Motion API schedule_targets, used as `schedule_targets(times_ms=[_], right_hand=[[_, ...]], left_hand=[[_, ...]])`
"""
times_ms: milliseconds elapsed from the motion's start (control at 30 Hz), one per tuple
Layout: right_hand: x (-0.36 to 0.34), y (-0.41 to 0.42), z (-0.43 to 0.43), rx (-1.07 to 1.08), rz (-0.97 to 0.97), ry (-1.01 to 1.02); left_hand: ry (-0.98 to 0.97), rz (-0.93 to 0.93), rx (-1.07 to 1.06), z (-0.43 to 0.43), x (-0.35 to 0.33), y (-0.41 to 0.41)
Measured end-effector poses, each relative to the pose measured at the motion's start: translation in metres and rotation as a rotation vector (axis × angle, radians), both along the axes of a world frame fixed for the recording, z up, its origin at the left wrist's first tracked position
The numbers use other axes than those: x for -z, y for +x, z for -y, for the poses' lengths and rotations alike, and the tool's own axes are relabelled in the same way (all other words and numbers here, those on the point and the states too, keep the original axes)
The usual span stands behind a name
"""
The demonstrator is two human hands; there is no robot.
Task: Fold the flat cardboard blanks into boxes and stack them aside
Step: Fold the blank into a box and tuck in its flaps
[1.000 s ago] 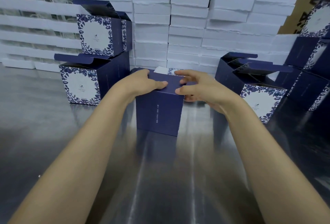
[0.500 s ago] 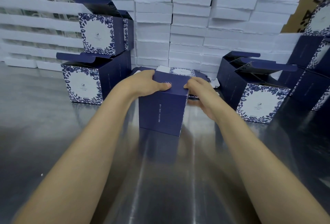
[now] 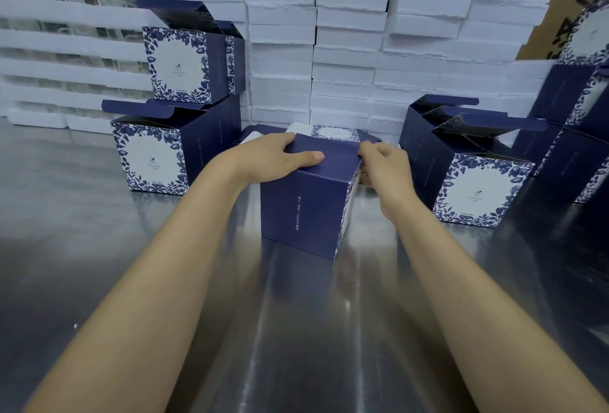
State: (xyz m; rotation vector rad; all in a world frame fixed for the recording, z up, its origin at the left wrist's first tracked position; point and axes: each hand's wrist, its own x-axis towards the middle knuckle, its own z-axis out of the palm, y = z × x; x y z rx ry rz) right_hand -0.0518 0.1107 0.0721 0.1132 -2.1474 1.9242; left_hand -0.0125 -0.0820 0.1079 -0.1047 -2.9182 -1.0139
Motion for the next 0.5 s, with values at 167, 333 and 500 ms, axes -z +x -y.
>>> schedule_targets(times_ms=[167, 333, 500], right_hand=[[0.004, -0.002, -0.004, -0.044, 0.035, -0.075], [-0.004, -0.001, -0.007, -0.113, 0.142, -0.013], [-0.025, 0.010, -0.012, -0.256, 0.126, 0.293]], left_hand=[[0.061, -0.006, 0.002, -0.001, 0.001, 0.004], [-0.021, -0.261, -0.365, -0.005, 0.004, 0.008], [-0.152, -0.210, -0.347, -0.010, -0.008, 0.008]])
